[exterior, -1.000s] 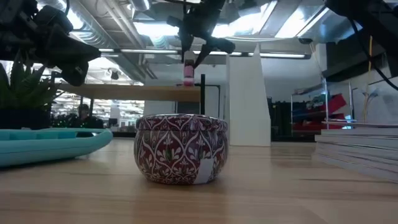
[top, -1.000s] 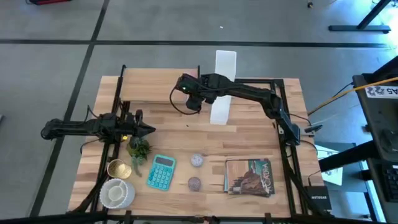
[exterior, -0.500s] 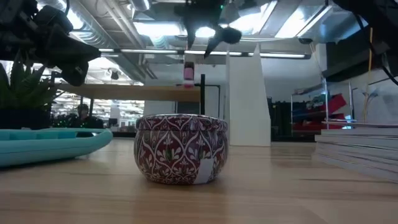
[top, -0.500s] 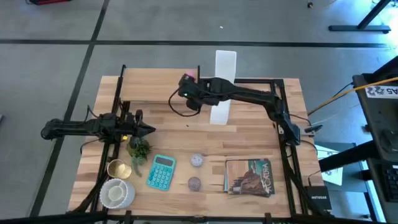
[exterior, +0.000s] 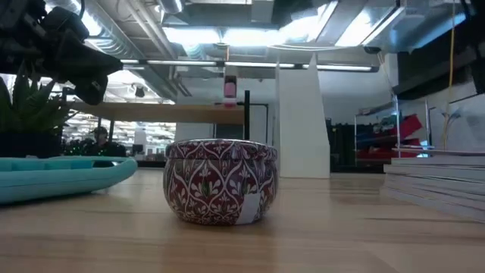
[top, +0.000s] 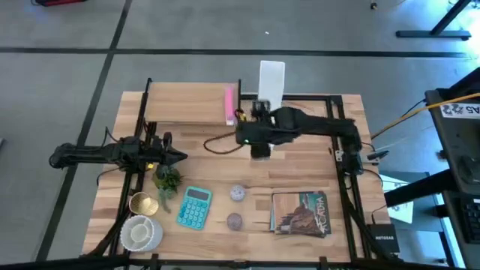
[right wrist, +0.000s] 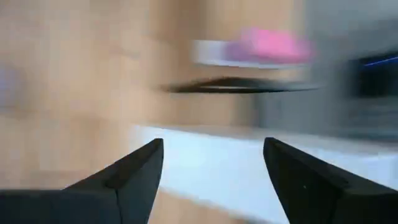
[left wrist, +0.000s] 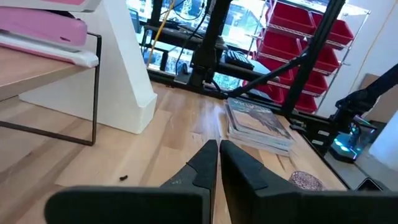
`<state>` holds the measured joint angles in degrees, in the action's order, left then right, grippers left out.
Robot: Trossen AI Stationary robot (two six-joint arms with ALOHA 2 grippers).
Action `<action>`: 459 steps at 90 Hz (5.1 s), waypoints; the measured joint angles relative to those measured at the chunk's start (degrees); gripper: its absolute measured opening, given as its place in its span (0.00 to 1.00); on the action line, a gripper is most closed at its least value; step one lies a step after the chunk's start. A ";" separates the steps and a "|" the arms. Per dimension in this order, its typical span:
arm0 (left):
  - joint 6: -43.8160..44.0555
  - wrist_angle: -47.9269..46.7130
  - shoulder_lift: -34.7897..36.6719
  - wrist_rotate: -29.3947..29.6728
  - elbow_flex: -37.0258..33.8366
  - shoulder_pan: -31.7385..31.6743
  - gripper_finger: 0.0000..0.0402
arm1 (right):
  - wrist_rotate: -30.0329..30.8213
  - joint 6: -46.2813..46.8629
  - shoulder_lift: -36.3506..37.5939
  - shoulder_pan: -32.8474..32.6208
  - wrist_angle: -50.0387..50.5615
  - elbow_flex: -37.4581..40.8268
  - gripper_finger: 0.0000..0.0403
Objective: Stock shelves
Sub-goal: Put the white patterned scented candle on the shelf
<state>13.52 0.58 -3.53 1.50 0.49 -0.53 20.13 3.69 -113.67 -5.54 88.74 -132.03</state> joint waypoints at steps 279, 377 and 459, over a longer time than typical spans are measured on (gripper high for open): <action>0.02 0.00 0.00 0.02 0.00 0.01 0.01 | -21.90 -2.68 -12.07 28.13 -47.40 -2.31 0.70; 0.00 0.02 -0.33 0.00 0.00 -0.01 0.01 | -16.67 -2.92 -19.48 22.32 -39.21 -2.29 0.71; 0.00 0.00 -0.61 0.00 0.00 0.01 0.01 | -14.66 -7.24 -20.15 23.35 -45.28 -2.01 0.71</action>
<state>13.52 0.58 -4.14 1.50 0.49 -0.51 5.47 -3.55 -133.82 17.80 43.46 -134.04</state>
